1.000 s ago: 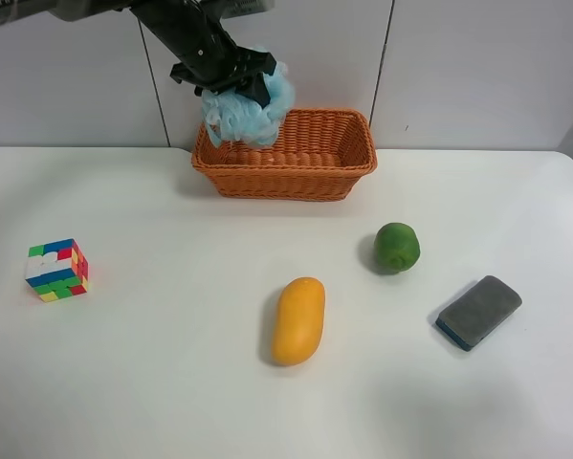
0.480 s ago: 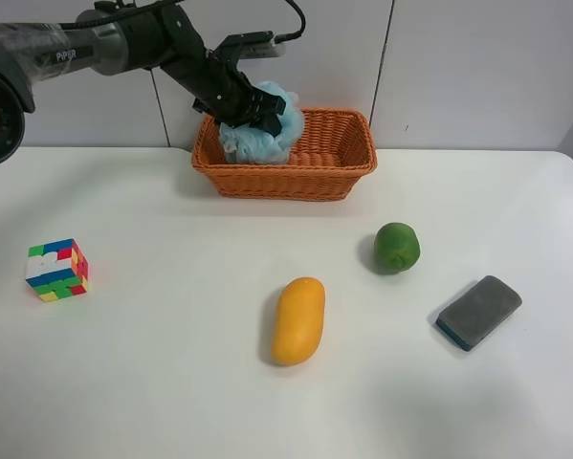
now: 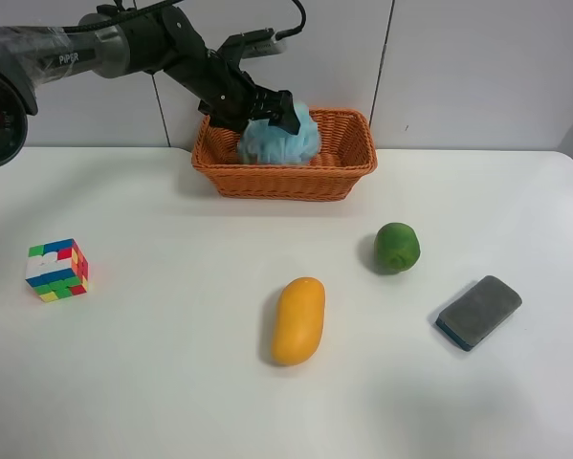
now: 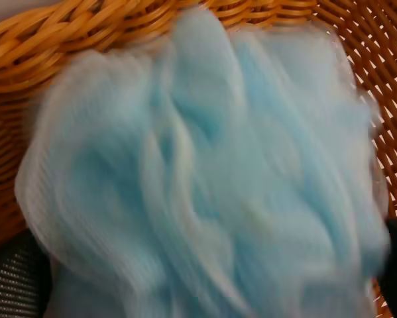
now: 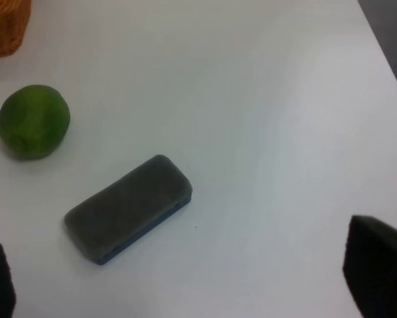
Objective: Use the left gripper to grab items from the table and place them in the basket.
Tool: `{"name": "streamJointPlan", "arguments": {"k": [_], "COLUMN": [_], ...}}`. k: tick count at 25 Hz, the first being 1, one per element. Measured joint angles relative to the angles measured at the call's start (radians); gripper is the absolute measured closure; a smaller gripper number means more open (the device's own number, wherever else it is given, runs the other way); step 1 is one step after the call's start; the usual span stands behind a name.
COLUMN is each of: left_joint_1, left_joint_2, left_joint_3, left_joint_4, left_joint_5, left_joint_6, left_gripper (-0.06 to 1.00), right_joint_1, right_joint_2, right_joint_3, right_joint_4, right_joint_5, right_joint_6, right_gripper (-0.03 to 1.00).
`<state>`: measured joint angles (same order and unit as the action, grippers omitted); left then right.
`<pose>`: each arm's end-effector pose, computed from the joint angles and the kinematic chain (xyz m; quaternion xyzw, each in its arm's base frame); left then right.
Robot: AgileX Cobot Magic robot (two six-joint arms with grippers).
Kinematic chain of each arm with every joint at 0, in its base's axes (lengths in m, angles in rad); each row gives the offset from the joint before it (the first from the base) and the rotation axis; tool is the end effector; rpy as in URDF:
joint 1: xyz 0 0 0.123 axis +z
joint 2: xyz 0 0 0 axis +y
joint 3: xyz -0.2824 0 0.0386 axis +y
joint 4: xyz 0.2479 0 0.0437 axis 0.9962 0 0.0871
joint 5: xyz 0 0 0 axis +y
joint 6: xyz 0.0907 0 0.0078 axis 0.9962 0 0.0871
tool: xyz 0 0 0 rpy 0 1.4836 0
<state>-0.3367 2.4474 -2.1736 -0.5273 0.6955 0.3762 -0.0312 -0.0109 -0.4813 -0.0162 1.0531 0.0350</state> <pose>0.5108 -0.2099 0.1865 0.1935 0.8977 -0.2182 0.3303 -0.0041 -0.0012 0.2725 0.0285 0.8528 -0.0071 0.5214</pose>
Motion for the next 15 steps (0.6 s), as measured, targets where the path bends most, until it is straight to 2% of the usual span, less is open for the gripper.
{"name": "streamJointPlan", "arguments": {"k": [4, 7, 15], "left_joint_1": [0.000, 0.000, 0.000], "left_joint_2": [-0.006, -0.041, -0.211], "left_joint_3": [0.000, 0.000, 0.000], "left_joint_4": [-0.003, 0.013, 0.236], "left_joint_5": [0.016, 0.067, 0.327], "left_joint_6": [-0.001, -0.026, -0.211], "left_gripper": [-0.05, -0.05, -0.05], "right_joint_1": [0.000, 0.000, 0.000], "right_joint_2": [0.000, 0.000, 0.000], "right_joint_3": [0.000, 0.000, 0.000], "right_joint_4": [0.000, 0.000, 0.000], "right_joint_5": [0.000, 0.000, 0.000], "right_joint_6": [0.000, 0.000, 0.000], "right_gripper": [-0.03, -0.03, -0.03]}}
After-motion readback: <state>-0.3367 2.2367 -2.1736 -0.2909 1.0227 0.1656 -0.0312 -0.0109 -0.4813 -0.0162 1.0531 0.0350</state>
